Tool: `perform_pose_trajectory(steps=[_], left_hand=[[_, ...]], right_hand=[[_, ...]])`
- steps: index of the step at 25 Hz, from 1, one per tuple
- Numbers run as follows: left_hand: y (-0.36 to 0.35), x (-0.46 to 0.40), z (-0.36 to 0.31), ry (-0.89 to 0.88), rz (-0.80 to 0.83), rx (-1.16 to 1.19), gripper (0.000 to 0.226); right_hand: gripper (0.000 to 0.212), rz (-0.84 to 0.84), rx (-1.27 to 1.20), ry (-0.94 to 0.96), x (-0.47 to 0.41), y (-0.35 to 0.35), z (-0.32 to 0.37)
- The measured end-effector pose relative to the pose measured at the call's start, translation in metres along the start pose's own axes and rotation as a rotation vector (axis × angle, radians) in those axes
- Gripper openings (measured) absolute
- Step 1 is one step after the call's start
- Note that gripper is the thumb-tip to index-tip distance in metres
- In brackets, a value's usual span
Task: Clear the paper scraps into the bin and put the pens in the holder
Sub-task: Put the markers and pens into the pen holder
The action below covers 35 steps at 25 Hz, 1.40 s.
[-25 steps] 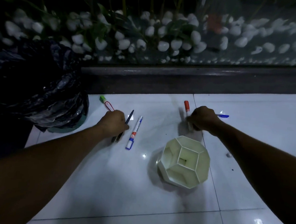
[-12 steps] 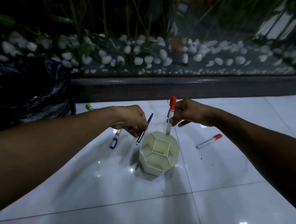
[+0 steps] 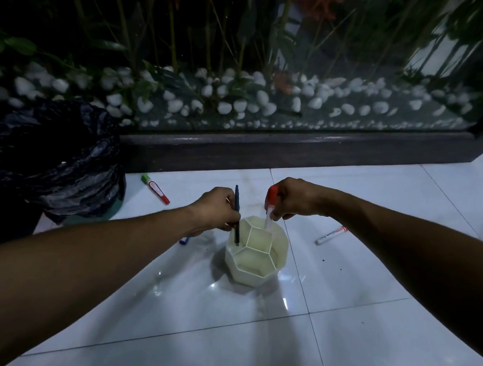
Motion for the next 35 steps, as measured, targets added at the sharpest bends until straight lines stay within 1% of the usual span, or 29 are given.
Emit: perform_pose_trajectory(steps=[2,6,10,12,13,14,16,18,19,22,25,27,29,31,33,35], left_hand=[[0.0,0.001,-0.001,-0.017,0.016,-0.012,0.021],[0.0,-0.002,0.004,-0.029,0.055,-0.089,0.021],[0.017,-0.018,0.01,-0.021,0.007,0.017,0.014],[0.031,-0.025,0.02,0.018,-0.043,0.025,0.013],[0.038,-0.029,0.028,0.036,-0.088,-0.016,0.014],[0.047,-0.033,0.037,0.043,-0.141,-0.109,0.015],[0.061,-0.038,0.055,0.044,-0.199,-0.402,0.022],[0.065,-0.039,0.075,0.073,-0.166,-0.616,0.033],[0.064,-0.039,0.085,0.088,-0.137,-0.654,0.037],[0.055,-0.042,0.11,0.126,-0.097,-0.674,0.04],[0.042,-0.049,0.123,0.113,-0.139,-0.709,0.044],[0.037,-0.054,0.121,0.085,-0.188,-0.754,0.041],[0.032,-0.06,0.117,0.079,-0.225,-0.751,0.031],[0.028,-0.065,0.111,0.091,-0.229,-0.713,0.022],[0.025,-0.071,0.104,0.154,-0.224,-0.569,0.025],[0.026,-0.075,0.088,0.187,-0.231,-0.403,0.027]], right_hand=[[0.019,0.035,0.011,0.006,0.001,-0.001,0.001],[0.023,0.1,0.006,-0.05,-0.005,-0.001,-0.005],[0.021,0.045,0.06,-0.075,-0.019,0.01,-0.02],[0.018,-0.021,0.198,-0.101,-0.024,0.019,-0.037],[0.017,-0.048,0.294,-0.121,-0.025,0.023,-0.049],[0.018,-0.067,0.382,-0.16,-0.025,0.027,-0.062],[0.024,-0.116,0.462,-0.28,-0.018,0.033,-0.092],[0.023,-0.214,0.409,-0.423,-0.006,0.035,-0.125],[0.023,-0.272,0.366,-0.497,0.001,0.035,-0.142],[0.03,-0.36,0.179,-0.721,0.025,0.018,-0.189],[0.03,-0.403,0.039,-0.837,0.027,0.004,-0.211],[0.024,-0.441,0.023,-0.844,0.019,0.002,-0.212],[0.018,-0.484,-0.033,-0.837,0.01,0.0,-0.21],[0.017,-0.496,-0.202,-0.829,-0.003,-0.006,-0.207],[0.022,-0.479,-0.392,-0.743,-0.016,-0.01,-0.19],[0.022,-0.415,-0.47,-0.566,-0.032,-0.012,-0.156]])
Point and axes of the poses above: each hand's wrist, its own x-axis away from the middle knuckle, its own y-axis out of the back of the hand, z = x × y, the point moved 7 cm from there along -x, towards the middle knuckle, and after that the axes turned 9 degrees about -z, right-handed, at the moved point
